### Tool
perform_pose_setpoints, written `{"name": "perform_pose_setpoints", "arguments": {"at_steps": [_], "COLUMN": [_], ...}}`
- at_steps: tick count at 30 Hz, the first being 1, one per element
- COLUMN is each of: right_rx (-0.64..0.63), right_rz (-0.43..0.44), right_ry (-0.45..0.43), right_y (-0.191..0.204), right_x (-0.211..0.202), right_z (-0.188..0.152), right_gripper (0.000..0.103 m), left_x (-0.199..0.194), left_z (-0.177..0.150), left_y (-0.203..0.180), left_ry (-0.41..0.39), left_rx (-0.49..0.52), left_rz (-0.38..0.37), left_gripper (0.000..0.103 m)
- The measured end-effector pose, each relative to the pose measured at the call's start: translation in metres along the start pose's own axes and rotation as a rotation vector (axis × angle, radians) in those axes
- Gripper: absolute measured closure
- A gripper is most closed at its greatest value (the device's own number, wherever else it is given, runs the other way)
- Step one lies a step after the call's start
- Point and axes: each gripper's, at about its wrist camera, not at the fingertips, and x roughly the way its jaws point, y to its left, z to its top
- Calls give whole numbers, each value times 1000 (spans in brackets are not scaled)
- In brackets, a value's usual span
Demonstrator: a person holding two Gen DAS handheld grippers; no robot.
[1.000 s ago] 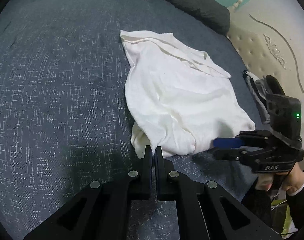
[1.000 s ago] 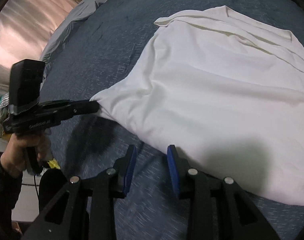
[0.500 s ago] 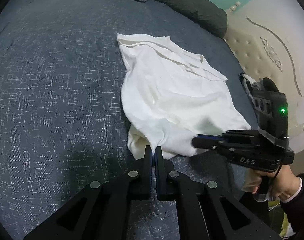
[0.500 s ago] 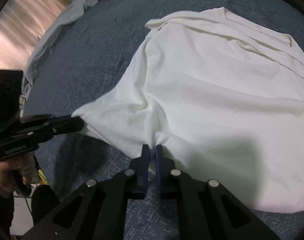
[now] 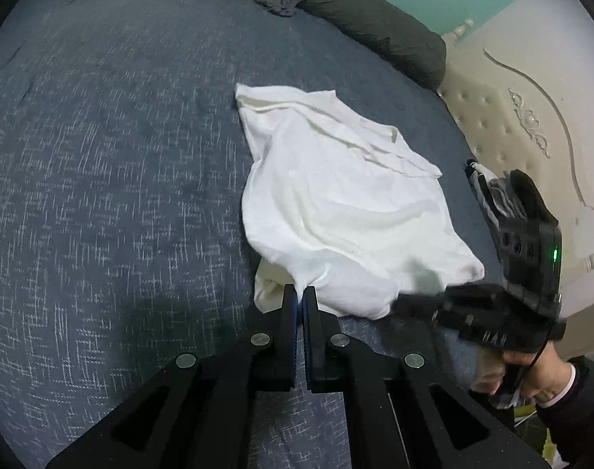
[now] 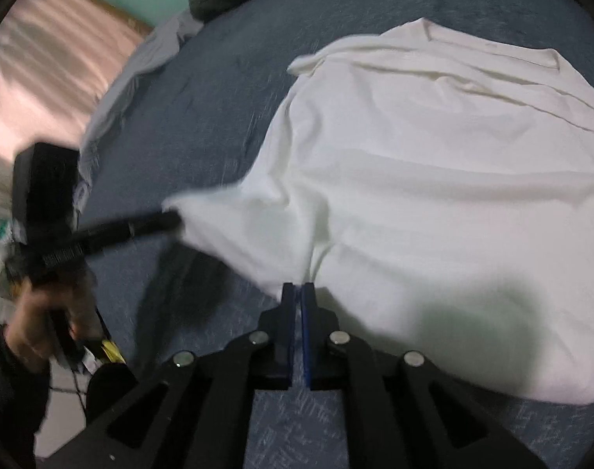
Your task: Fold clothes
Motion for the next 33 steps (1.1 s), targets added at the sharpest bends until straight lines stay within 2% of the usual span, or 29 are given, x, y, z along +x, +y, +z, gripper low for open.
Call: {"name": "perform_pose_setpoints", "arguments": {"at_steps": [1, 4, 10, 12, 14, 17, 24, 27, 33], "right_rx": [-26, -106, -199, -231, -250, -262, -283, -277, -270], "right_rz": [-26, -109, -242, -266, -290, -291, -299, -231, -209], "right_ry": [8, -4, -19, -21, -16, -3, 17, 4, 17], "right_y": [5, 13, 17, 19, 17, 13, -6, -5, -11], "right_x": [0, -1, 3, 6, 9, 7, -15, -24, -41], "right_z": [-2, -6, -7, -7, -7, -9, -18, -18, -25], "right_gripper": [97, 75, 74, 75, 95, 101, 102, 102, 101], "left_x": [-1, -3, -5, -5, -5, -5, -2, -7, -13], "left_z": [3, 8, 13, 15, 17, 18, 15, 12, 7], "left_y": [-1, -3, -8, -9, -7, -1, 4, 5, 12], "left_ry": [-2, -9, -19, -22, -26, -33, -31, -39, -26], "left_rx": [3, 6, 7, 5, 0, -20, -29, -35, -34], "left_rz": [1, -3, -9, -10, -4, 1, -8, -11, 3], "left_gripper": [101, 101, 101, 101, 101, 101, 101, 101, 101]}}
